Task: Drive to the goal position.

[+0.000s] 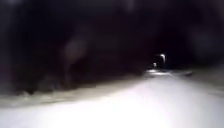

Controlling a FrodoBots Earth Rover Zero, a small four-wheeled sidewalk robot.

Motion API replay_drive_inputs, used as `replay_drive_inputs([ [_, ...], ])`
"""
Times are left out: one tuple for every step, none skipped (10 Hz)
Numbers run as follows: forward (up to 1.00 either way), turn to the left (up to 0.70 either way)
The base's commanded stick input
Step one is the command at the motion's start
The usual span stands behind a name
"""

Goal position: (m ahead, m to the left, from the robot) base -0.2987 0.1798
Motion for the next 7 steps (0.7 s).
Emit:
replay_drive_inputs([
  [0.00, -0.70],
  [0.00, -0.70],
  [0.00, -0.70],
  [0.00, -0.70],
  [0.00, -0.69],
  [0.00, -0.64],
  [0.00, -0.39],
])
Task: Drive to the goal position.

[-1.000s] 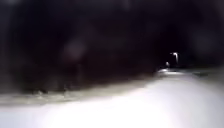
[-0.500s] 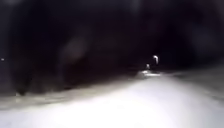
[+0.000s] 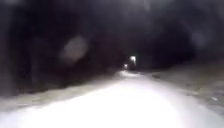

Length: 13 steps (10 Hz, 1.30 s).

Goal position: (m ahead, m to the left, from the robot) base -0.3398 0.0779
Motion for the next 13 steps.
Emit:
replay_drive_inputs([
  [0.00, -0.04],
  [0.00, -0.01],
  [0.00, 0.00],
  [0.00, 0.00],
  [0.00, 0.00],
  [0.00, 0.05],
  [0.00, 0.41],
  [0.00, 0.70],
  [0.00, 0.70],
  [-0.39, 0.50],
  [-0.70, 0.35],
  [-0.70, 0.35],
  [-0.70, 0.35],
])
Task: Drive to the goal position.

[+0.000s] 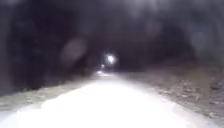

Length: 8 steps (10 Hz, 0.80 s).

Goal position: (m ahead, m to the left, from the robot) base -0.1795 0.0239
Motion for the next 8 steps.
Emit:
replay_drive_inputs([
  [-0.70, 0.35],
  [-0.70, 0.35],
  [-0.65, 0.34],
  [-0.43, 0.31],
  [-0.21, 0.28],
  [0.00, 0.00],
  [0.00, 0.00],
  [0.00, 0.00],
])
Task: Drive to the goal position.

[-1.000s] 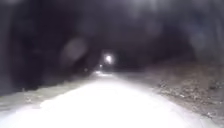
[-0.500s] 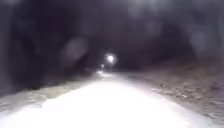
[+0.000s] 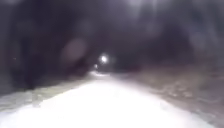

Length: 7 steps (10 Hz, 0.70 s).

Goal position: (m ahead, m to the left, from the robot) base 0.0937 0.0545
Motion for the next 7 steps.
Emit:
replay_drive_inputs([
  [0.00, 0.00],
  [0.00, 0.00],
  [0.00, 0.00],
  [0.00, 0.00],
  [0.00, 0.00],
  [0.00, 0.00],
  [0.00, -0.40],
])
